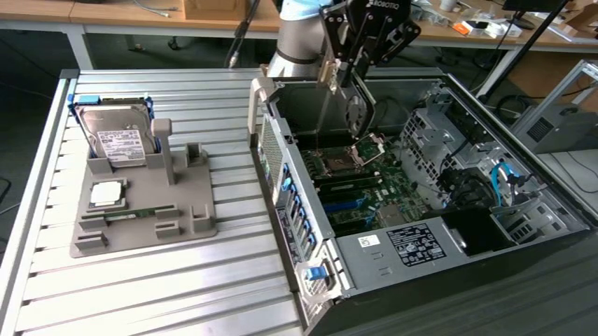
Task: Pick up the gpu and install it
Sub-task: 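Pick up the gpu and move the gpu toward the slot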
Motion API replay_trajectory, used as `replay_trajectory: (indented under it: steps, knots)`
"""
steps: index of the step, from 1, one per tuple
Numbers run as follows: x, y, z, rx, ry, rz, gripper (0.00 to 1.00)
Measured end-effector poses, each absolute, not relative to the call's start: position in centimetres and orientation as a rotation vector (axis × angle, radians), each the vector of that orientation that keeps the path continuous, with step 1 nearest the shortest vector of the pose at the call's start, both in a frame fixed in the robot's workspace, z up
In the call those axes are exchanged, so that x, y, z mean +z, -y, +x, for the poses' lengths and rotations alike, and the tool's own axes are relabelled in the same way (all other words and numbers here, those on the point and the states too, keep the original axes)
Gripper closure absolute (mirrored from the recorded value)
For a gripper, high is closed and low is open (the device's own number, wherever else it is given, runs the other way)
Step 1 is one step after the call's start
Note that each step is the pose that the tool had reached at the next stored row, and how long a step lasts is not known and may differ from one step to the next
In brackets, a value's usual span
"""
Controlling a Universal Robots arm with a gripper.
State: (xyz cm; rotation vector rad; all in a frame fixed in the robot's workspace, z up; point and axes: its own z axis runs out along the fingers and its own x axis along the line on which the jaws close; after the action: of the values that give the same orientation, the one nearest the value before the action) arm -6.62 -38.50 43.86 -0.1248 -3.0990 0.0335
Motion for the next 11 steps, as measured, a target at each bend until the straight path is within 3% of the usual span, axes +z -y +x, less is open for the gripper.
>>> replay_trajectory:
  steps: [11]
  knots:
    - [43.3,38.5,-3.8,0.041,3.099,-0.125,0.73]
